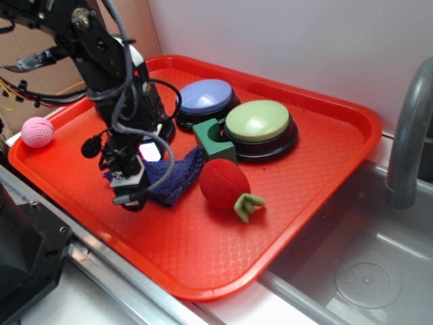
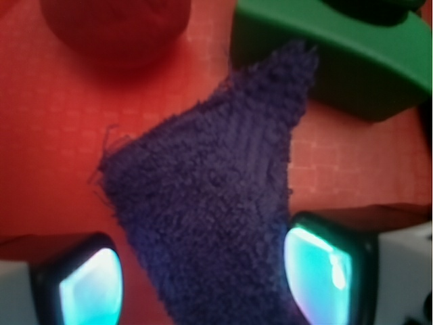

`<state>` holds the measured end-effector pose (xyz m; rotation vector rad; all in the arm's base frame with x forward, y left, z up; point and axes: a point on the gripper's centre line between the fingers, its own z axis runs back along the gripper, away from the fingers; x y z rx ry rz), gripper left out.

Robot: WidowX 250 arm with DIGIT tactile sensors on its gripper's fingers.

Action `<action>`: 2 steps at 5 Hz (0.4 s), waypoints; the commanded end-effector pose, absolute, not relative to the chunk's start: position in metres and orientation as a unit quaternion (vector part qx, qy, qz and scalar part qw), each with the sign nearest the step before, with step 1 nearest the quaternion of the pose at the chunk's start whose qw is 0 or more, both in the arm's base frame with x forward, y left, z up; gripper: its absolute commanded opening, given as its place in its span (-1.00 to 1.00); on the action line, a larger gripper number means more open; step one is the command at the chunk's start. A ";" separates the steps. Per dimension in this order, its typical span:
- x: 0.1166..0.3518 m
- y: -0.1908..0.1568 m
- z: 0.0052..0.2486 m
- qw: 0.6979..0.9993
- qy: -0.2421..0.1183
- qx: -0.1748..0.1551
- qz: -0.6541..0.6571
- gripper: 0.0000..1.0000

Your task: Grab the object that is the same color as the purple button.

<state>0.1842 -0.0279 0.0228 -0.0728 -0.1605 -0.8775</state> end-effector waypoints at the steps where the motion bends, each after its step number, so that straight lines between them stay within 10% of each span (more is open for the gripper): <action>1: 0.184 -0.031 0.011 0.882 -0.078 -0.031 -0.464 1.00; 2: 0.183 -0.029 0.010 0.875 -0.078 -0.030 -0.476 -0.87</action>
